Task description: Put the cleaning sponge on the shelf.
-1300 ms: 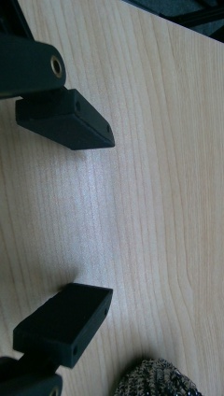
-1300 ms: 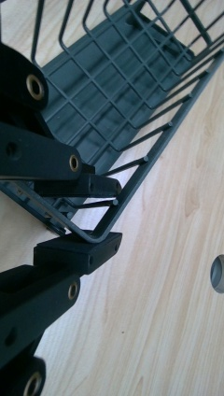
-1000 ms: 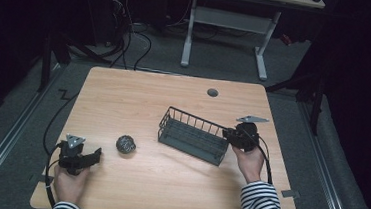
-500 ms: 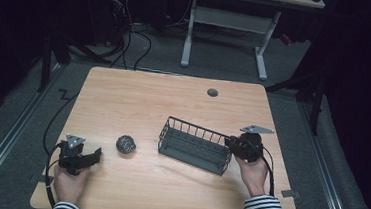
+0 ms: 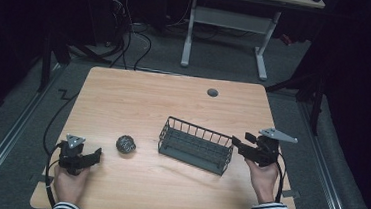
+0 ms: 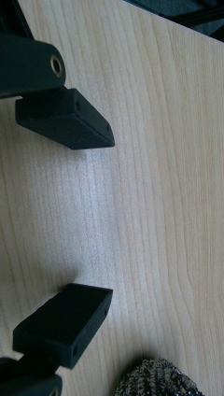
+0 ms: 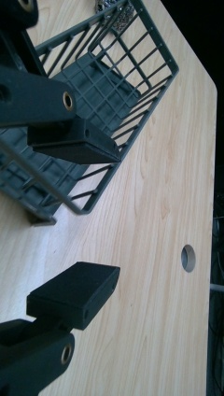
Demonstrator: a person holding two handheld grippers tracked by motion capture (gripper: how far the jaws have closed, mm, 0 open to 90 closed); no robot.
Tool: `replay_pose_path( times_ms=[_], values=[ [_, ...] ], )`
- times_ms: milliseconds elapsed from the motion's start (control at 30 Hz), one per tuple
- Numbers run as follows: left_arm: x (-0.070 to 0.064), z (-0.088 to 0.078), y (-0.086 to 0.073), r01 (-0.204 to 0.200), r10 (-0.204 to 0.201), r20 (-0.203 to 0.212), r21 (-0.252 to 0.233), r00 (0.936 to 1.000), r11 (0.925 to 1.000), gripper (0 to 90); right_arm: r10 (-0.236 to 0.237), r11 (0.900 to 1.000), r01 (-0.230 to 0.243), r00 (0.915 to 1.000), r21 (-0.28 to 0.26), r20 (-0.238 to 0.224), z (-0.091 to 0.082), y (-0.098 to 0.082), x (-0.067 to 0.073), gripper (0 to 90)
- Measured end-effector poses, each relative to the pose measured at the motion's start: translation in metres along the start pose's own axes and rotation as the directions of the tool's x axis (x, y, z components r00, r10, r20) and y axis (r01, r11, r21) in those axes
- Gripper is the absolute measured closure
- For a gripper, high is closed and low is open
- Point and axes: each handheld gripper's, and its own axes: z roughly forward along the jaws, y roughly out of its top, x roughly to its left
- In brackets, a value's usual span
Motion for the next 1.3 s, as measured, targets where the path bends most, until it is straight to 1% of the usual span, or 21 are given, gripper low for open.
replay_pose_path(
  times_ms=[100,233,267,300,500,633,667,700,767,800,867,933,967,1033,1133,1200,1233,1267,1300],
  values=[
    [0.0,0.0,0.0,0.0,0.0,0.001,-0.001,1.0,1.0,22.9,0.009,1.0,-0.009,0.9999,-0.015,0.013,-0.006,-0.006,-0.006,40.8],
    [0.0,0.0,0.0,-0.002,0.002,-0.001,0.002,1.0,1.0,22.9,0.029,0.998,-0.028,0.9992,-0.052,0.027,-0.013,-0.015,-0.015,41.7],
    [0.0,0.0,0.0,-0.002,0.002,-0.001,0.002,1.0,1.0,22.9,0.029,0.998,-0.028,0.9992,-0.052,0.027,-0.013,-0.015,-0.015,41.7],
    [-0.001,0.0,0.0,-0.003,0.003,-0.002,0.001,1.0,1.0,22.9,0.037,0.997,-0.034,0.9985,-0.064,0.041,-0.015,-0.022,-0.018,41.6],
    [-0.001,0.0,0.0,-0.003,0.003,-0.002,0.001,1.0,1.0,22.8,0.063,0.997,-0.059,0.9952,-0.052,0.075,-0.013,-0.041,-0.026,41.7],
    [-0.001,0.0,0.0,-0.006,0.006,0.0,0.001,1.0,1.0,22.4,0.062,0.997,-0.059,0.9932,-0.04,0.098,-0.008,-0.055,-0.03,40.8],
    [-0.001,0.0,0.0,-0.006,0.006,0.0,0.001,1.0,1.0,22.4,0.06,0.998,-0.056,0.9919,-0.041,0.111,-0.007,-0.059,-0.031,40.2],
    [-0.001,0.0,0.0,-0.006,0.006,0.0,0.001,1.0,1.0,22.4,0.059,0.998,-0.055,0.9908,-0.032,0.122,-0.005,-0.062,-0.032,40.4],
    [-0.001,0.0,0.0,-0.006,0.006,0.0,0.001,1.0,1.0,22.3,0.075,0.997,-0.077,0.9882,0.011,0.133,0.001,-0.07,-0.036,40.4],
    [-0.001,0.0,0.0,-0.006,0.006,0.0,0.002,1.0,1.0,22.3,0.073,0.997,-0.076,0.9873,0.019,0.141,0.003,-0.073,-0.037,40.3],
    [-0.001,0.0,0.0,-0.009,0.009,0.003,0.004,1.0,0.9999,21.6,0.065,0.996,-0.076,0.9839,0.057,0.167,0.009,-0.08,-0.038,39.5],
    [-0.001,0.001,0.0,-0.019,0.019,0.01,0.007,0.9998,0.9998,19.6,0.052,0.995,-0.067,0.982,0.079,0.182,0.013,-0.084,-0.039,39.4],
    [-0.001,0.001,0.0,-0.02,0.019,0.011,0.006,0.9998,0.9998,19.0,0.038,0.994,-0.057,0.9808,0.096,0.191,0.015,-0.087,-0.04,39.1],
    [-0.001,0.001,0.0,-0.02,0.02,0.017,0.008,0.9997,0.9998,18.5,0.015,0.993,-0.039,0.9784,0.114,0.206,0.019,-0.09,-0.04,38.8],
    [-0.001,0.001,0.0,-0.021,0.021,0.023,0.009,0.9995,0.9997,17.8,-0.005,0.99,-0.028,0.9742,0.141,0.226,0.023,-0.092,-0.038,38.3],
    [-0.001,0.001,0.0,-0.025,0.025,0.021,0.008,0.9995,0.9997,17.5,-0.028,0.99,-0.006,0.9727,0.144,0.23,0.023,-0.092,-0.036,38.1],
    [-0.001,0.0,0.0,-0.034,0.034,0.029,0.013,0.999,0.9993,16.9,-0.037,0.987,0.0,0.9734,0.162,0.226,0.025,-0.092,-0.036,36.9],
    [-0.001,0.0,0.0,-0.04,0.039,0.033,0.015,0.9987,0.9991,16.0,-0.057,0.985,0.017,0.9718,0.172,0.229,0.026,-0.092,-0.035,36.5],
    [-0.001,0.0,0.0,-0.04,0.04,0.035,0.015,0.9986,0.9991,15.9,-0.059,0.984,0.019,0.9723,0.174,0.226,0.026,-0.092,-0.034,36.5]
  ],
)
